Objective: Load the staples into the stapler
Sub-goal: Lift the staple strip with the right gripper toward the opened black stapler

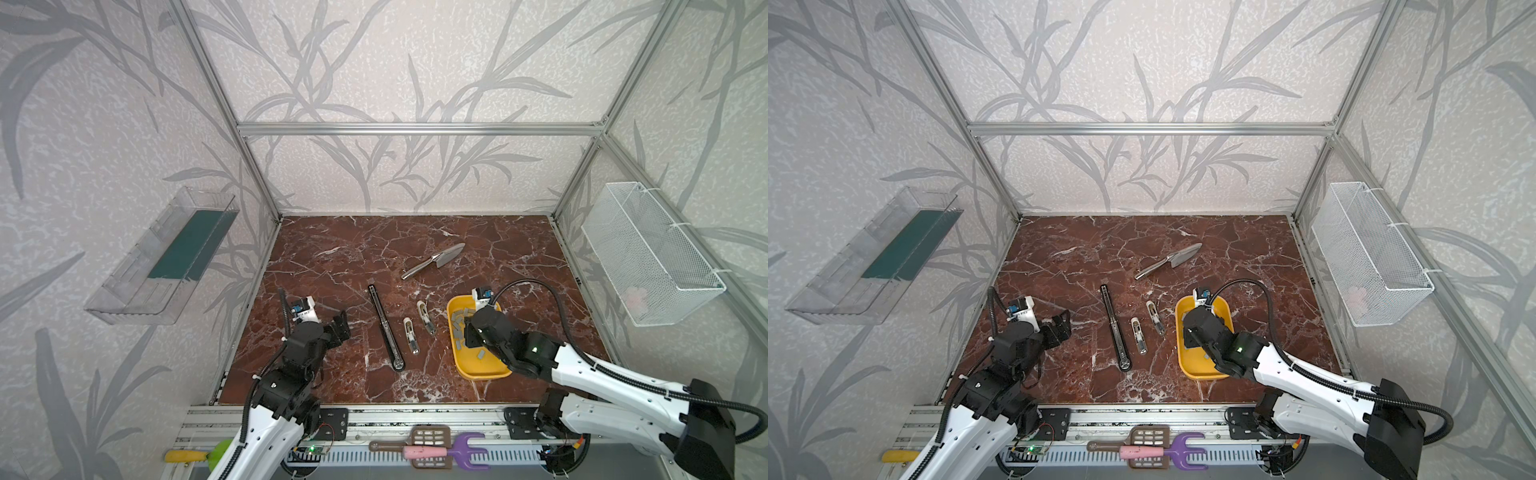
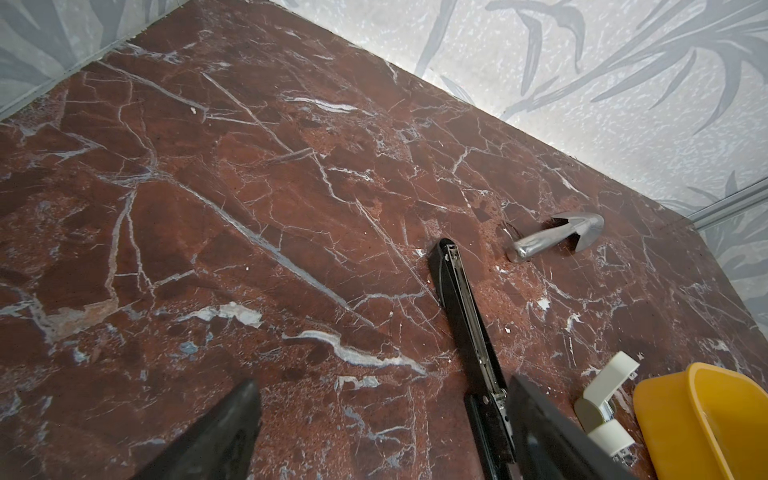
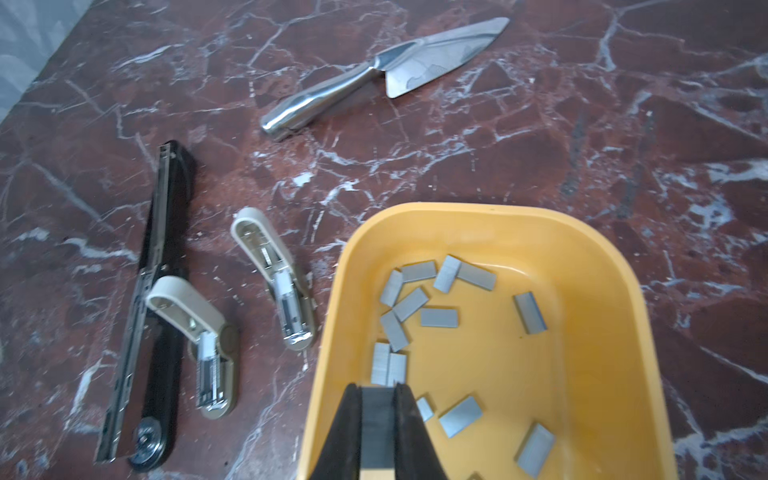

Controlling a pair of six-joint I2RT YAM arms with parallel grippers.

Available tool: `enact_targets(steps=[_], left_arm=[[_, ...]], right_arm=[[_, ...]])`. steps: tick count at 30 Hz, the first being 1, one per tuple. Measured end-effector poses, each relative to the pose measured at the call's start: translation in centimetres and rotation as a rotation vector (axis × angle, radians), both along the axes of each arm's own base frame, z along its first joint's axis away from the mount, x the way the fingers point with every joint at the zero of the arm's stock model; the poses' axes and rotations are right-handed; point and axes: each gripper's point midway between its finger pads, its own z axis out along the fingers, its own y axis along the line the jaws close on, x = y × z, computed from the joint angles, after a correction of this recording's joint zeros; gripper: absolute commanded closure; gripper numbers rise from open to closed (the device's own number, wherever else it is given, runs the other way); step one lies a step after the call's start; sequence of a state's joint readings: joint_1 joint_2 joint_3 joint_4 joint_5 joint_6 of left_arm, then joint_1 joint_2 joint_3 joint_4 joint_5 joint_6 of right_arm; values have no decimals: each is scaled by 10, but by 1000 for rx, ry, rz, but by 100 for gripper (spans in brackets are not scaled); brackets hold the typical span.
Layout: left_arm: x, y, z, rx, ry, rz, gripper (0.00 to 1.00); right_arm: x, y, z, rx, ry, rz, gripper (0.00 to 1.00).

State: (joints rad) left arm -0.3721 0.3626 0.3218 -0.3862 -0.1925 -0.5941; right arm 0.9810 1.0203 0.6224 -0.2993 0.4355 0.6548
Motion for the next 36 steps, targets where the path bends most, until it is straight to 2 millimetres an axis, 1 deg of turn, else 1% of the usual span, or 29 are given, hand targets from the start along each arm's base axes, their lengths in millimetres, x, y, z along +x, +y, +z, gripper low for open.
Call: enact_targets(steps=[2, 4, 9, 12, 15, 19, 22, 25, 27, 33, 36], left_arm=[[0, -4, 2, -13, -16, -19, 6], [-1, -6, 3, -21, -29, -37, 6], [-2, -10, 3, -31, -44, -62, 6], [-1, -12, 5, -34, -50, -68, 6], [-1, -12, 5, -36, -53, -70, 6], [-1, -12, 8, -40, -65, -74, 6], [-2, -13, 12, -44, -81, -78, 6], [-3, -13, 13, -48, -91, -83, 6], [-3, -14, 12, -49, -90, -86, 6], [-3, -15, 11, -51, -89, -91, 6], [-3, -15, 12, -53, -93, -92, 6]], right_arm=[[-7, 22, 4, -6, -11, 45, 86], [-9, 44, 6, -9, -10, 75, 87], [-6, 93, 12, 34, -22, 105, 87], [-14, 115, 4, 16, -24, 141, 88], [-24, 132, -8, -13, -15, 172, 88], [-33, 145, -15, -22, -12, 194, 87], [-33, 153, -17, -2, -16, 202, 87], [-32, 161, -25, 5, -18, 205, 88], [-32, 163, -31, 2, -14, 210, 88], [-35, 162, -42, 30, -28, 238, 87], [-35, 164, -41, 41, -35, 245, 88]])
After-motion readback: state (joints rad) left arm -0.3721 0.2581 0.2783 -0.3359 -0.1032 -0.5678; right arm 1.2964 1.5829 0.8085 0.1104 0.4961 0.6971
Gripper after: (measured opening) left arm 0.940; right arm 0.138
